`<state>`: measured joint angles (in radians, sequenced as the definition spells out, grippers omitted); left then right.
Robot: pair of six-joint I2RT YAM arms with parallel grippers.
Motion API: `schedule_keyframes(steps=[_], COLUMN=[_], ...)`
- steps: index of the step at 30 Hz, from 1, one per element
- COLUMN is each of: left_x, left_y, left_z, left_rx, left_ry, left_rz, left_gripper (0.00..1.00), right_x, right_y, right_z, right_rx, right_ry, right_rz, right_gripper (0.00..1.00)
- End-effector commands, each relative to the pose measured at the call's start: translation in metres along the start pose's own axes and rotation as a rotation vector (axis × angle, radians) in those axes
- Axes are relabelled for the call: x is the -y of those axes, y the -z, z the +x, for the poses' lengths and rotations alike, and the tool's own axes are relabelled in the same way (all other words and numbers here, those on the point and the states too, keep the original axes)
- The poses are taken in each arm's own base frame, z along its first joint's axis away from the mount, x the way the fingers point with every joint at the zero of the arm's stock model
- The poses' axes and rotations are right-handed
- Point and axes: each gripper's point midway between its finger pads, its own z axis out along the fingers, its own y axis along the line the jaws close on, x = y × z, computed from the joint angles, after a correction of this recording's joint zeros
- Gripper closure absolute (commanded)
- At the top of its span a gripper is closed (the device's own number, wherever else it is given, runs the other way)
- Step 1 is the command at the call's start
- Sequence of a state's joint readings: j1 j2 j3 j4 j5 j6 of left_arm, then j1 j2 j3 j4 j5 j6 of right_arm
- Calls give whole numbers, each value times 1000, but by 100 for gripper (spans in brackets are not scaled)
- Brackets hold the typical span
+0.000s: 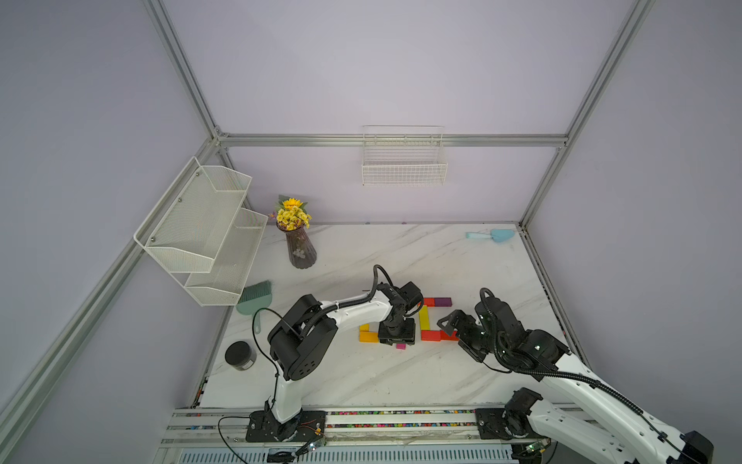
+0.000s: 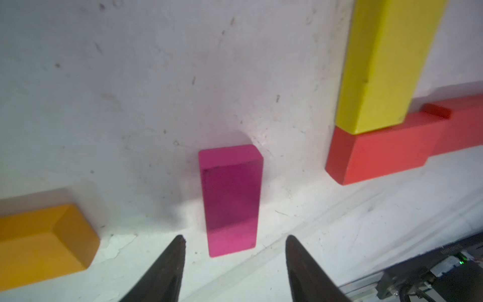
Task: Assemble the letter c with building blocks
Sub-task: Place the building block at the center of the board, then assemble the building block at the center of the board.
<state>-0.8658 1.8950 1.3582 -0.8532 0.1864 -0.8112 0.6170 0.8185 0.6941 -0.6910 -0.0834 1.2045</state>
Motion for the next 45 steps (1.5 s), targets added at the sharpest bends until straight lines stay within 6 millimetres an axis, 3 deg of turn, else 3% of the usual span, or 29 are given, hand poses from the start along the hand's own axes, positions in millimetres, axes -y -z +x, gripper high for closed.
schedule_keyframes(steps=[1,6,11,17,22,28,34,45], left_x=[6,-23,-77,-129,-154,-165,-168,-170], left_y=[44,87,114,129,129,129,128,127], left_z=[-13,-32,-49,-58,-52,-46,-47,-55], left_rx=[76,145,193,217,209,202,196,192], left_ry=[20,108,221,318,357,377,386,392], left_rz=[91,169,203,229,225,239,249,264], left_gripper=[35,23,5,0,0,0,0,0], right_x=[3,-4,-28,-43,-47,-51,-48,-82], right_y=[-7,-23,-54,-102,-134,-160,-174,-192], right_z=[0,9,37,63,71,77,81,114], right_rx=[11,3,-13,-27,-34,-47,-53,-153], right_ry=[-53,-61,5,51,51,79,67,89], right_rz=[-2,-18,-23,-2,10,45,56,-2], right_gripper=[6,6,7,7,7,7,7,7])
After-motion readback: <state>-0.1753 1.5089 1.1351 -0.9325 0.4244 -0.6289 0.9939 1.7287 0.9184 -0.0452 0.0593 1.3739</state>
